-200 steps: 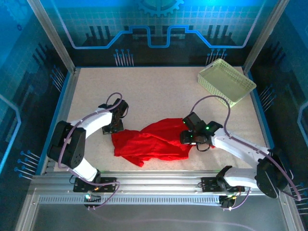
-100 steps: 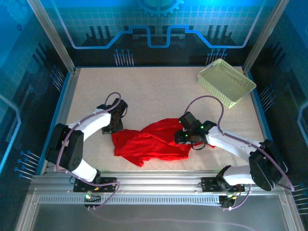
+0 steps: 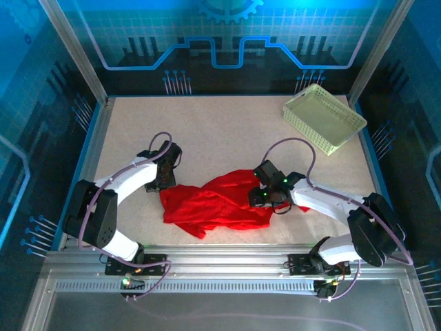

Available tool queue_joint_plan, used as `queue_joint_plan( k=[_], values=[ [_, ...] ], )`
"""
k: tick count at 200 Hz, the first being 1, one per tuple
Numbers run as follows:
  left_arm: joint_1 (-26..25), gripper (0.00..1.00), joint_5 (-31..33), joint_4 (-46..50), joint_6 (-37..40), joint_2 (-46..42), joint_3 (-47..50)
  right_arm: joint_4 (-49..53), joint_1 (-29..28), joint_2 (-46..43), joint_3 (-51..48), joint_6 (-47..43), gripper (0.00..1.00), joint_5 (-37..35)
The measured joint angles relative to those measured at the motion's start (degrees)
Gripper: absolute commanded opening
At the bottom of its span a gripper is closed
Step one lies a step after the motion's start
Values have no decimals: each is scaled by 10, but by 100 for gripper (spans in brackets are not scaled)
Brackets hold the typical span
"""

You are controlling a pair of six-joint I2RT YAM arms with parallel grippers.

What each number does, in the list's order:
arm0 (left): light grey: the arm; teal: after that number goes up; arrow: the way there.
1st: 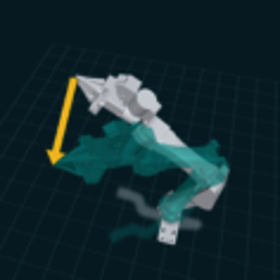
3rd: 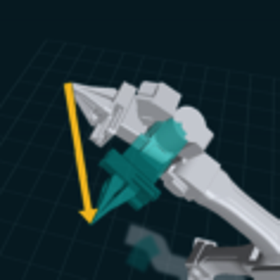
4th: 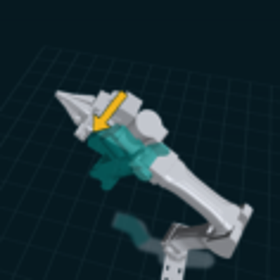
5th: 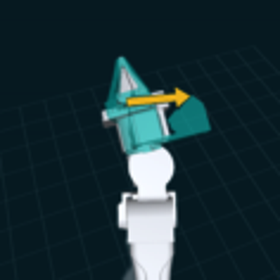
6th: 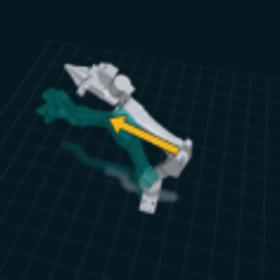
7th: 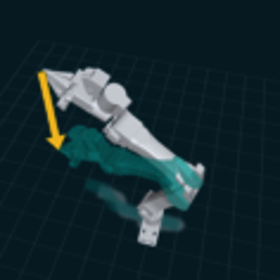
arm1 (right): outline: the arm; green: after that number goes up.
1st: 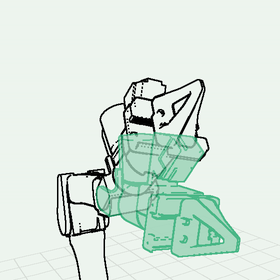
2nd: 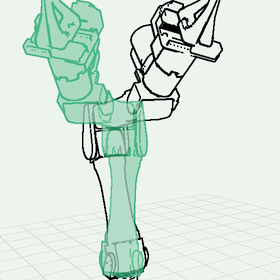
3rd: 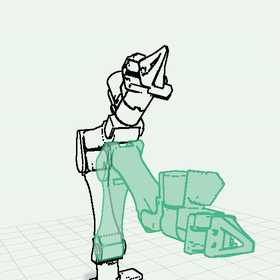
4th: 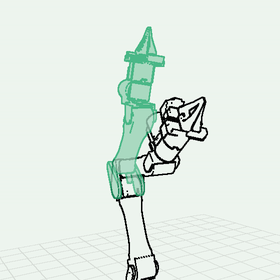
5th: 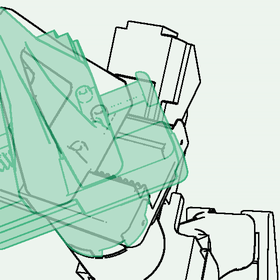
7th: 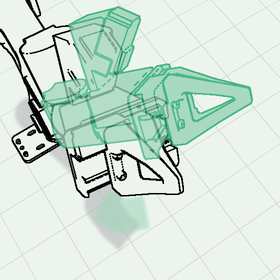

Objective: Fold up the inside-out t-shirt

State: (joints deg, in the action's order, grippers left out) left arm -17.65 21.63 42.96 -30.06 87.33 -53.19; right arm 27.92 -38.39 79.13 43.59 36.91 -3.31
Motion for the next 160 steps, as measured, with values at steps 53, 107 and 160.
queue_joint_plan(
  k=[53,107,160],
  values=[
    [24,0,-27,-32,-4,-66,38,-8,3,-41,0,-13,0,2],
    [67,0,-119,-96,-11,-266,80,9,42,-145,0,-23,0,-23],
    [151,0,-255,-179,-47,-417,100,86,135,-258,79,-54,0,-38]
  ],
)
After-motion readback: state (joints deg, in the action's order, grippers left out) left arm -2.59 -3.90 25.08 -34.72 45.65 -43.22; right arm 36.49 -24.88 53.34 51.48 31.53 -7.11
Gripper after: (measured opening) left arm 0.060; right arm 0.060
